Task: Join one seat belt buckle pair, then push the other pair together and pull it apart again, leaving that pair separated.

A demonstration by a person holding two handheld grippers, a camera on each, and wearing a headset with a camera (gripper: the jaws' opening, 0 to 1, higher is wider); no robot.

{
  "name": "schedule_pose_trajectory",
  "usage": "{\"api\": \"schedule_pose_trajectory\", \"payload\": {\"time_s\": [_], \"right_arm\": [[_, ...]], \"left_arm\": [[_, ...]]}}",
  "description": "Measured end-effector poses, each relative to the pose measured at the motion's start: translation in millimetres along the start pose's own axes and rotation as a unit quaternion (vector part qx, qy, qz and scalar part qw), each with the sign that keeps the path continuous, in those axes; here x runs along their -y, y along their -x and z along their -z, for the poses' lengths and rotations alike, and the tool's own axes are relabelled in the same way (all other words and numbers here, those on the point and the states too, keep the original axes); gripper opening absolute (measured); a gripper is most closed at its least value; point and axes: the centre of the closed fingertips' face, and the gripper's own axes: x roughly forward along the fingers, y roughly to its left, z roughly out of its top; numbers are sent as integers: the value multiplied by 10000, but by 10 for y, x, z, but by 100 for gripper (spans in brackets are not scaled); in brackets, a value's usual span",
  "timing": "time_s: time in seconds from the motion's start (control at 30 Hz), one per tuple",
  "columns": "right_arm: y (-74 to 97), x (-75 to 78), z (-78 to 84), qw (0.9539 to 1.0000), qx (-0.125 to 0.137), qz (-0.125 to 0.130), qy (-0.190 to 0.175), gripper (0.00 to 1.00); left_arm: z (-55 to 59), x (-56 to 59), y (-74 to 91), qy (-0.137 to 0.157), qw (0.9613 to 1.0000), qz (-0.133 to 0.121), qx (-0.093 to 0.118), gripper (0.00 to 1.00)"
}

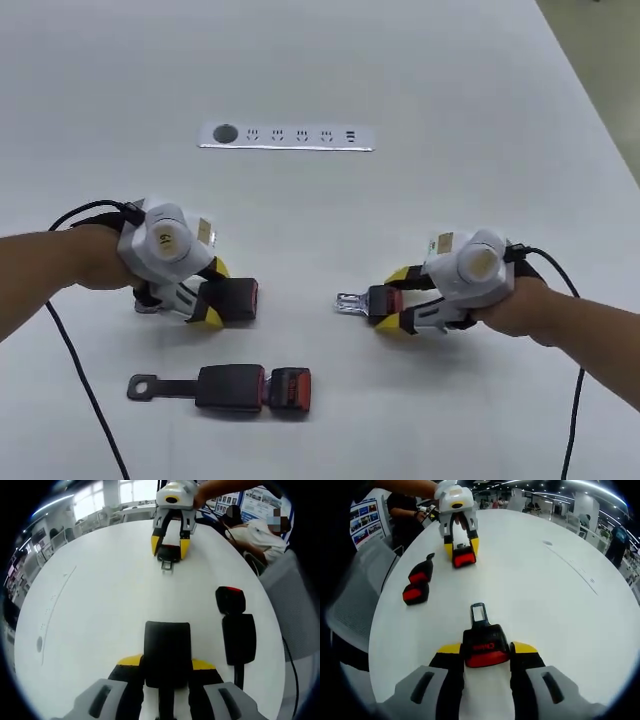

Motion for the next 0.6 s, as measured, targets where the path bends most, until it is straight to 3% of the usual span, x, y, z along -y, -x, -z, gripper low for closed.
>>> {"api": "schedule_pose_trajectory", "payload": {"time_s": [0.37,0.47,0.6], "right_arm": [[137,9,174,9999,-60,3,-98,35],[160,35,186,9992,16,-81,-381,35],[161,28,215,9999,-7,-69,-79,36]], "left_arm": [[-5,10,7,-23,10000,25,-11,34],[-14,22,10,-103,9999,6,-19,34],[-17,10,8,-139,9999,-12,-24,34]]}}
